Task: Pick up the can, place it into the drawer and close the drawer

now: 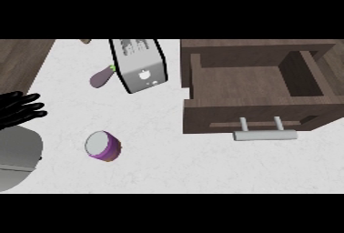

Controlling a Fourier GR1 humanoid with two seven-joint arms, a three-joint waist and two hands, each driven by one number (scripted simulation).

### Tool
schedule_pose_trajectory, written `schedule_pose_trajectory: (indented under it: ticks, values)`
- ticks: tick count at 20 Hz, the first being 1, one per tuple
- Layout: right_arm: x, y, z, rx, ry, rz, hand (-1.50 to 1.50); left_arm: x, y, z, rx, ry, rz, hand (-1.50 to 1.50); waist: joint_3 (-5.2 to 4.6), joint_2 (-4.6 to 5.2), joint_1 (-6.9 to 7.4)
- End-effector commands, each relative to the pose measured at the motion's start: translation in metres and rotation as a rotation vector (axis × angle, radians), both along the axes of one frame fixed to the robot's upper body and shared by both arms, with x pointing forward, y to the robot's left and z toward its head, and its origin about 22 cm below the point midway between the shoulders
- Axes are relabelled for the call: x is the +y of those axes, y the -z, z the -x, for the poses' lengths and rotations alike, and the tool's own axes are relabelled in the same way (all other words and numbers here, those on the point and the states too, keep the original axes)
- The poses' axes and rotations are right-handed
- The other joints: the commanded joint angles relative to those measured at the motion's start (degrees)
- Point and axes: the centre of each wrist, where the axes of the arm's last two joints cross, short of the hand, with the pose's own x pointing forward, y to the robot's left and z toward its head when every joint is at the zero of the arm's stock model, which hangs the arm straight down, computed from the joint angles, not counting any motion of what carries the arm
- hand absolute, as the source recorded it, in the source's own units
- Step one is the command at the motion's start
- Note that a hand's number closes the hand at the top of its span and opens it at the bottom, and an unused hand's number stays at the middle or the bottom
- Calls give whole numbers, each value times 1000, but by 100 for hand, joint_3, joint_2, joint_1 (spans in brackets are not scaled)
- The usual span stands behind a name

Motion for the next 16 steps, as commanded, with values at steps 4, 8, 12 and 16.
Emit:
schedule_pose_trajectory:
  ticks: [4,8,12,16]
  values:
    - [-16,-8,17,3,4,6,-150,-3,17,-9,118,43,16,-150,-69,58,6]
    - [-22,-3,28,-14,1,3,-150,2,16,-15,125,67,2,-150,-69,62,5]
    - [-35,7,43,-10,11,2,-150,-43,42,-17,159,62,-12,-150,-68,45,44]
    - [-37,17,38,10,17,-3,-150,-38,36,-23,137,41,-57,-150,-68,48,79]
